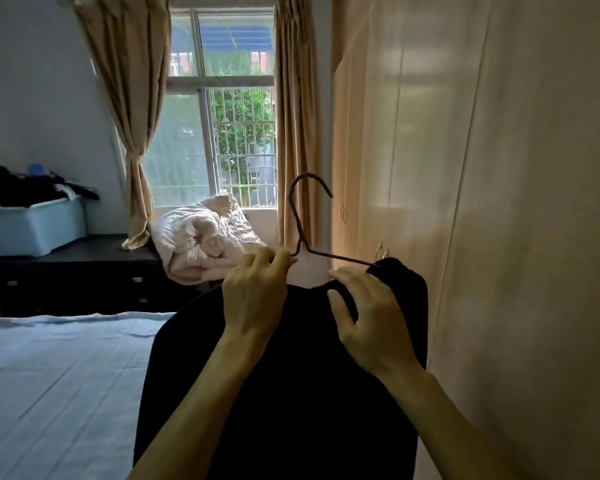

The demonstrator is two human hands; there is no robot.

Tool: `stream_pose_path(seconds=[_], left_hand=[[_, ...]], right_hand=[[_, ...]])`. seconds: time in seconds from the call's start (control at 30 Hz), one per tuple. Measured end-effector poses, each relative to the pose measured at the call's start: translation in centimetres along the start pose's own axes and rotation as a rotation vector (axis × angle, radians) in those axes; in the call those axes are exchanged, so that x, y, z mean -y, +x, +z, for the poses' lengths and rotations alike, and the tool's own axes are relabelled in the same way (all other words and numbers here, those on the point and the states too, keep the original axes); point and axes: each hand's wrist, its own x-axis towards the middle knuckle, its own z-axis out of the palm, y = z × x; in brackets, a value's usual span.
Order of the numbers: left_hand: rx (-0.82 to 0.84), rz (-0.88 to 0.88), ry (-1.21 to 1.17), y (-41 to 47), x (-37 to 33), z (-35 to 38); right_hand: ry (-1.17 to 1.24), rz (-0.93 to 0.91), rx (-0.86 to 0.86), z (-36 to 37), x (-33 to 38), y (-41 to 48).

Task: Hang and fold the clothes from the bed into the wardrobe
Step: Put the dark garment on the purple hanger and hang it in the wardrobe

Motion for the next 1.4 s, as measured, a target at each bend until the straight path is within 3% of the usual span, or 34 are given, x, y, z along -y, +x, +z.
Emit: stream_pose_path(seconds=[0.3, 0.5, 0.93, 1.4], left_hand=[[0.087, -0.036, -0.053, 7.9, 7.3, 15.4], [0.027, 0.035, -0.078, 11.2, 10.7, 26.3], [-0.02, 0.094, -0.041, 21.5, 16.4, 52.1], [0.179, -0.06, -0.132, 31.3, 24.3, 78.3]], right_hand=[[-0.019, 0.015, -0.046, 10.7, -7.5, 12.4], [-0.041, 0.013, -0.058, 16.9, -13.4, 19.5], [0.066, 0.002, -0.075, 30.2, -33.0, 37.3], [-0.06, -0.005, -0.023, 47.0, -49.9, 54.2]])
